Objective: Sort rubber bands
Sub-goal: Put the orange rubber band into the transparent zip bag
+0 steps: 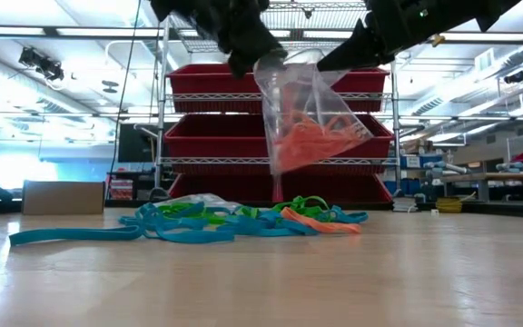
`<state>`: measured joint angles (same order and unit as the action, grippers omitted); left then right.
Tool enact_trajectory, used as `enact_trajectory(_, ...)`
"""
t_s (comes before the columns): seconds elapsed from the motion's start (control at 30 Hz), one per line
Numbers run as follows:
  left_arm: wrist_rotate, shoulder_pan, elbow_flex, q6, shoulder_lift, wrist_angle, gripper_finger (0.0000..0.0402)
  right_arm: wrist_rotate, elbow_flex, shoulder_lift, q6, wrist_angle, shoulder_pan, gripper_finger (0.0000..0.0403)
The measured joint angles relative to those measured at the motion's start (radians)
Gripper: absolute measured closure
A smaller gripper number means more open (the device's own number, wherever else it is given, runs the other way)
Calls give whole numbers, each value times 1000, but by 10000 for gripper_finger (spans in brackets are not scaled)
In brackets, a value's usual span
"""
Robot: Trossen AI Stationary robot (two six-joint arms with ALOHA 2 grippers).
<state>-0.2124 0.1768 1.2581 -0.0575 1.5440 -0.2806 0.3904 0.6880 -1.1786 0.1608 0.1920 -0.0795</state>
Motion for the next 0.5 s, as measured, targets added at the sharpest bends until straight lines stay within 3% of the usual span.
enact_trajectory(0.3,13,-15,89,-72,-6,-9,213,0,0,0,1,2,0,403)
enact_trajectory(0.5,69,-50,150,-202,-40,-360,213,0,0,0,5,1,0,403)
